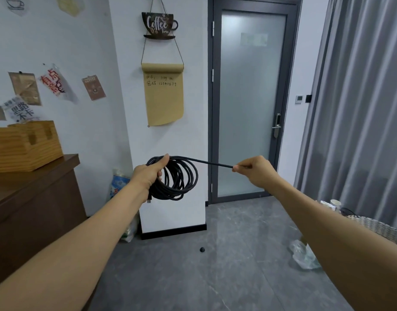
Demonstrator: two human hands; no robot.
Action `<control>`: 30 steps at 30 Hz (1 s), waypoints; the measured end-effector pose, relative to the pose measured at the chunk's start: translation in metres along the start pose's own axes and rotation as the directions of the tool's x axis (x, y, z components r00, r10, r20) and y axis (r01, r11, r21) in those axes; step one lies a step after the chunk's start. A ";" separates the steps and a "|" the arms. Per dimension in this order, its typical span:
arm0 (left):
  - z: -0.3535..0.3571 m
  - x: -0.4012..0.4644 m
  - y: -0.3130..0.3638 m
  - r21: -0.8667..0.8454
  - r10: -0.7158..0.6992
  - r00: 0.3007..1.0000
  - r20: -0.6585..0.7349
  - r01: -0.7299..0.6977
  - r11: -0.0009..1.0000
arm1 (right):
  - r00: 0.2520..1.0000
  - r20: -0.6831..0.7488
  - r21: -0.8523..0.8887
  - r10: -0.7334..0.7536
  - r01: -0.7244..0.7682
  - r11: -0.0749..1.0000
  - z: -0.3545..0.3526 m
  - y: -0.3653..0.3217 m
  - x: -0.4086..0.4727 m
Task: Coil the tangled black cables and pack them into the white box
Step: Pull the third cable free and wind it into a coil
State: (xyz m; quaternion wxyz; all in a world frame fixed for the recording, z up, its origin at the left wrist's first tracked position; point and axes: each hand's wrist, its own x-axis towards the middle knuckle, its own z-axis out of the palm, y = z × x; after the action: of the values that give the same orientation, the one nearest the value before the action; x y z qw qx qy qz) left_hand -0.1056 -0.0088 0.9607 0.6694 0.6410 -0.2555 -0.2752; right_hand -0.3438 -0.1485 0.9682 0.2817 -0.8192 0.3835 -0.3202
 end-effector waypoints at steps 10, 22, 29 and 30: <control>0.008 -0.008 0.002 -0.058 0.049 0.999 0.024 -0.047 0.997 | 0.976 0.203 0.005 -0.080 0.081 0.997 0.011 -0.017 -0.001; 0.052 -0.031 0.002 -0.067 0.155 0.921 0.358 -0.140 0.988 | 0.928 0.276 0.063 -0.249 0.241 0.969 0.028 -0.040 -0.001; 0.050 -0.031 0.004 -0.250 0.130 0.799 0.588 0.027 0.968 | 0.937 0.273 0.299 -0.216 0.131 0.945 0.022 -0.044 -0.007; 0.049 -0.030 0.005 -0.236 0.126 0.789 0.602 0.024 0.971 | 0.946 0.255 0.276 -0.202 0.129 0.952 0.024 -0.045 -0.009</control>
State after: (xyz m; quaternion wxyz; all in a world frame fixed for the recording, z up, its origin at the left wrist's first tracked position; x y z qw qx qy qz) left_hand -0.1607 -0.0227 0.9679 0.6275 0.4276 -0.4421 -0.4774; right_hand -0.3101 -0.1117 0.9821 0.4083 -0.8424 0.2246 -0.2705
